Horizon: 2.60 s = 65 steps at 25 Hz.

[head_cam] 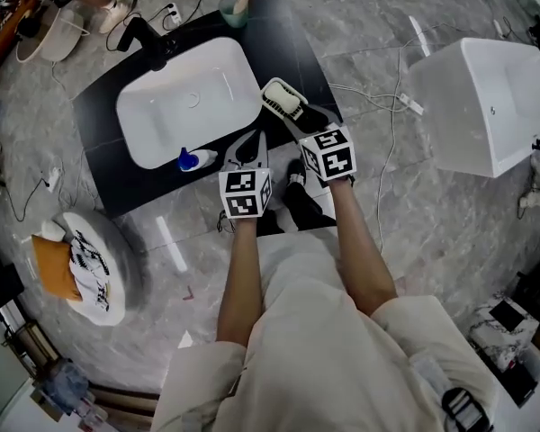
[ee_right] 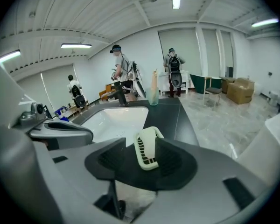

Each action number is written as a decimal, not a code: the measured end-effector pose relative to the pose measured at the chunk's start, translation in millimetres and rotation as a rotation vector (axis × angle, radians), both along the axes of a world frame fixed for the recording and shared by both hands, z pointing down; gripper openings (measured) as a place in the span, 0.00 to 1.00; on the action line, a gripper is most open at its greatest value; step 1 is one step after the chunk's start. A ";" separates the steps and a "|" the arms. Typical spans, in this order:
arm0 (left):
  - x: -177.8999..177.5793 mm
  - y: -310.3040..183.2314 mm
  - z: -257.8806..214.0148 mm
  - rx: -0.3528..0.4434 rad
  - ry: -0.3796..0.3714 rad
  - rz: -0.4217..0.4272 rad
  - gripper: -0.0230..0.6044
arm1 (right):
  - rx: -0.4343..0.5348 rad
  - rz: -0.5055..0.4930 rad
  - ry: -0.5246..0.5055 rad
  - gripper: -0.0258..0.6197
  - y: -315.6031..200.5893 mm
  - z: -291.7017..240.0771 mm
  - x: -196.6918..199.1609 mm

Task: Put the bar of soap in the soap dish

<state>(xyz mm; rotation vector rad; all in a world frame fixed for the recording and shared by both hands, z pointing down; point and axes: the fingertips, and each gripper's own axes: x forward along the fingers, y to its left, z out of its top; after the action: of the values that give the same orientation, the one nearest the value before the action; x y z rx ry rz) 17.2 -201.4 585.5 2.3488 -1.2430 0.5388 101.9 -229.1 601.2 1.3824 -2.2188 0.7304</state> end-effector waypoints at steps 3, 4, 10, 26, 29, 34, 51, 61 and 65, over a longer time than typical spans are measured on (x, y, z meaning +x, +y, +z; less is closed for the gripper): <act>-5.8 10.9 -10.0 0.017 -0.001 0.041 0.04 | 0.022 0.058 -0.011 0.34 16.9 -11.2 -2.1; -7.2 15.1 -12.2 0.021 0.001 0.055 0.04 | 0.029 0.078 -0.016 0.34 23.3 -14.2 -3.1; -10.7 33.6 -26.5 0.066 0.011 0.144 0.04 | 0.047 0.220 -0.029 0.34 57.2 -23.1 1.1; -15.9 59.4 -32.5 0.082 0.051 0.288 0.04 | 0.137 0.456 -0.160 0.33 104.0 -49.2 -1.9; -17.6 61.8 -33.7 0.086 0.058 0.295 0.04 | 0.130 0.447 -0.151 0.30 107.5 -46.6 -8.3; -30.3 61.7 -33.4 0.077 0.069 0.279 0.04 | 0.122 0.427 -0.131 0.28 108.9 -47.5 -19.7; -47.6 48.7 -45.9 0.083 0.127 0.236 0.04 | 0.192 0.383 -0.072 0.10 95.1 -65.5 -36.0; -40.5 49.2 -44.4 0.092 0.104 0.272 0.04 | 0.203 0.387 -0.116 0.05 95.9 -65.1 -35.0; -34.8 51.9 -44.8 0.080 0.109 0.282 0.04 | 0.199 0.411 -0.143 0.05 99.9 -68.8 -25.7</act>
<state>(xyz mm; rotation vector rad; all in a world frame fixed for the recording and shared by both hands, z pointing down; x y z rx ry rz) -17.6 -149.5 540.7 2.6021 -0.9069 0.4470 76.2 -129.2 532.4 1.9790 -2.1838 0.7784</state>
